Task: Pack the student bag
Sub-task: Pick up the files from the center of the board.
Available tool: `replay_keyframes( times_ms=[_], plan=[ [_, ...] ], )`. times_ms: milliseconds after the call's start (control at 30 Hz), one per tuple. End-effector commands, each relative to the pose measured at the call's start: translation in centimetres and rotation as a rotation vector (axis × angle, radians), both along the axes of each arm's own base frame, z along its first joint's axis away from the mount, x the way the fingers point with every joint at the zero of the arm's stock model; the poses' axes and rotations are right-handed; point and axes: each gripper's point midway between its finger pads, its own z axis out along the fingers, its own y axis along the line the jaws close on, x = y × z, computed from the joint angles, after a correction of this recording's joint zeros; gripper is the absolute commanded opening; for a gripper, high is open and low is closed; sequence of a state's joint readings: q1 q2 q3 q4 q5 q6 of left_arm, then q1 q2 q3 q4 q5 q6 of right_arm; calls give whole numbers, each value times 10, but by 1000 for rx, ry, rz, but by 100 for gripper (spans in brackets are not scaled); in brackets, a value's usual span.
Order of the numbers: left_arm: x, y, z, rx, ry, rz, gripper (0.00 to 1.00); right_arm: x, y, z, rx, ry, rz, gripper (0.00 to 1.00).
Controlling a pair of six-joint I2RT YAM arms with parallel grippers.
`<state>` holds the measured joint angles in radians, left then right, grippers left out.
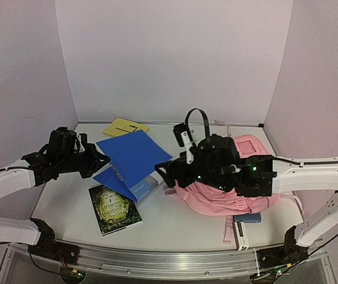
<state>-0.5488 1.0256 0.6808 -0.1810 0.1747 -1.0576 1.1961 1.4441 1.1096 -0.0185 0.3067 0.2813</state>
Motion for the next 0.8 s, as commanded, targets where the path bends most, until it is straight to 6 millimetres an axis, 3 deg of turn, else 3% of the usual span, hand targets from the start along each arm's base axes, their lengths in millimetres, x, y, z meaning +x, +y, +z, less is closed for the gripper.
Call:
replay_keyframes(
  times_ms=[0, 133, 267, 633, 767],
  plan=[
    [4, -7, 39, -66, -52, -19, 0, -25, 48, -11, -109, -157, 122, 91],
    [3, -9, 37, -69, -41, -29, 0, -40, 77, -43, -223, -218, 166, 93],
    [2, -10, 40, -72, -40, -36, 0, -38, 93, -79, -341, -282, 140, 94],
    [-2, -12, 39, -81, -25, -52, 0, -9, 114, -132, -540, -424, 27, 98],
    [-4, -11, 39, -85, -17, -51, 0, 5, 116, -137, -600, -487, -64, 94]
  ],
)
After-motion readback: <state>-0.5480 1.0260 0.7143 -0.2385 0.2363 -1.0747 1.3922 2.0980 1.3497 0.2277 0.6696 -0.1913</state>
